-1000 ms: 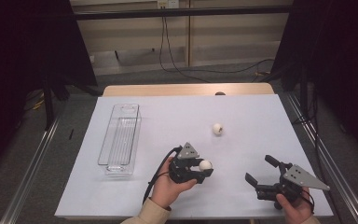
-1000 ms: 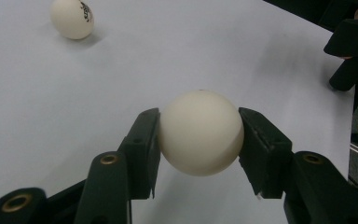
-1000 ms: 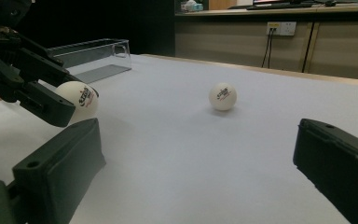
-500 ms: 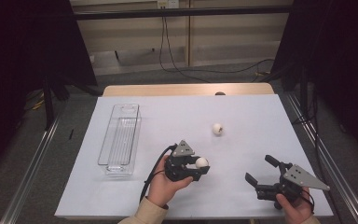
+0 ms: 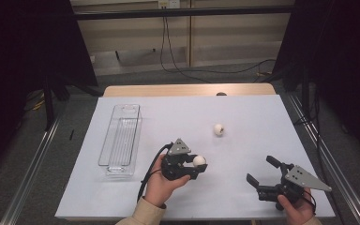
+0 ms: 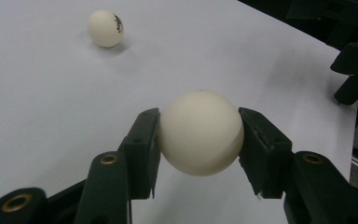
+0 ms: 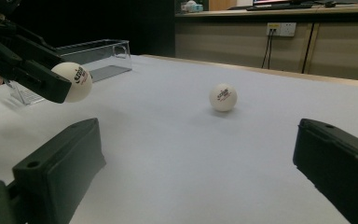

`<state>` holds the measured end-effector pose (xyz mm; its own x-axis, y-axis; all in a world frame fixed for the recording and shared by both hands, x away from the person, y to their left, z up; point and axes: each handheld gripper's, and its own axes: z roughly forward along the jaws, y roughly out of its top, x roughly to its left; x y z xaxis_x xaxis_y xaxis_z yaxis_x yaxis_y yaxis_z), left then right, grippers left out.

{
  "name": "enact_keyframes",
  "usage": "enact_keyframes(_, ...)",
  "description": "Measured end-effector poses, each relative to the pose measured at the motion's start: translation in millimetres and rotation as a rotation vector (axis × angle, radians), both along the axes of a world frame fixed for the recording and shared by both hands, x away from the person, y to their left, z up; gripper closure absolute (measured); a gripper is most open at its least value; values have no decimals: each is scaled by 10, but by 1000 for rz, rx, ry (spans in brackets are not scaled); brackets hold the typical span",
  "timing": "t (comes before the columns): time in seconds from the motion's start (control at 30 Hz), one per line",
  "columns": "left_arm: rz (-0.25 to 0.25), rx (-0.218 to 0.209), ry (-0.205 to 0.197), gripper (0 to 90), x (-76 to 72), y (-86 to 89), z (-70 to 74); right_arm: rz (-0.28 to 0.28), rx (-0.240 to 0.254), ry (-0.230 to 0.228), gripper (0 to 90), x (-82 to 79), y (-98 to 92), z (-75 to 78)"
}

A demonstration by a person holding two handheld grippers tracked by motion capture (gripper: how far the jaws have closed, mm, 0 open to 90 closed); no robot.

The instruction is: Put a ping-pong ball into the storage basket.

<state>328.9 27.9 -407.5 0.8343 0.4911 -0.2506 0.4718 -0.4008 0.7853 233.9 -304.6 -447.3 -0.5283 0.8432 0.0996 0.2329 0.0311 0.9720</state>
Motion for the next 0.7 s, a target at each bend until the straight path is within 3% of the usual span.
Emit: enact_keyframes(0.7,39,-6,2,510,42,136,55,3,2,0,8,-2,4,4)
